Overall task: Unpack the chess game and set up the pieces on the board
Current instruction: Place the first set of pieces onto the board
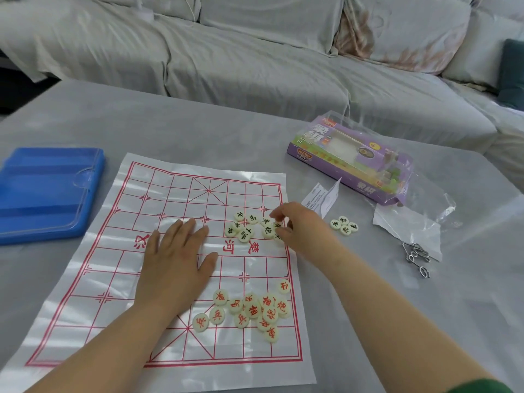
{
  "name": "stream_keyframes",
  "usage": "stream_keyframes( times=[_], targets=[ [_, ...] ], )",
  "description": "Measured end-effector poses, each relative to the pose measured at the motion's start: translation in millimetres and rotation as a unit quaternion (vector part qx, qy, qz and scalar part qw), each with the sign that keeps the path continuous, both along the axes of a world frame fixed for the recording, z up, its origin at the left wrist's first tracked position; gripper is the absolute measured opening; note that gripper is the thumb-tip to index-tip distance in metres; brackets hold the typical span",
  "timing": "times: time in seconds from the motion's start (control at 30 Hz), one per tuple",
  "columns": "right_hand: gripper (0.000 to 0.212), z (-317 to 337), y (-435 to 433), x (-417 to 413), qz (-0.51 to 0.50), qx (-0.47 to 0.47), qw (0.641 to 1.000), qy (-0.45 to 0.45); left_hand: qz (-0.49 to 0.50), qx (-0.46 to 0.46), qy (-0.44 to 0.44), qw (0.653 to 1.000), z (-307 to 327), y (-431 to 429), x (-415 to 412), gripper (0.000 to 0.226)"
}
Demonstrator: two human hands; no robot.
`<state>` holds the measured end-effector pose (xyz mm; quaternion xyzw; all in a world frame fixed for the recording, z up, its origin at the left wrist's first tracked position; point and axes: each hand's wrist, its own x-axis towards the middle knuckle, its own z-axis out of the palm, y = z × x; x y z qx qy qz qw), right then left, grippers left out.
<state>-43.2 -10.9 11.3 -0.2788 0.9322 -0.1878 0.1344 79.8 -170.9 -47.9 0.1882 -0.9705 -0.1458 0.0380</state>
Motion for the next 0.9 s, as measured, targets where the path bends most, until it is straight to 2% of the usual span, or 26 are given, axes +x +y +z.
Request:
stream_keyframes(
  times=[0.1,0.37,0.57,0.73,0.9],
  targets=[
    [0.031,4.4,-20.5,-7.2,0.014,0.000,1.000,0.013,0.000,-0.005,-0.012,1.000,0.6,-1.1,-0.3,0.096],
    [0.031,1.7,-36.9,-12.1,0.064,0.072,0.995,-0.011,-0.003,-0.022,-0.038,0.999,1.5,-3.0,-1.1,0.098],
    [0.029,-0.1,-29.1,-22.5,0.011,-0.007,1.000,0.027,-0.006,-0.019,-0.040,0.999,1.5,-2.9,-0.8,0.097],
    [0.023,-13.8,-22.5,-26.6,0.003,0.077,0.994,0.083,-0.004,-0.015,-0.033,0.999,1.8,-2.7,-0.5,0.098],
    [0.030,-20.3,-14.4,-21.4,0.007,0.047,0.995,0.086,-0.002,-0.009,-0.025,1.000,0.8,-2.4,-0.7,0.097]
  ],
)
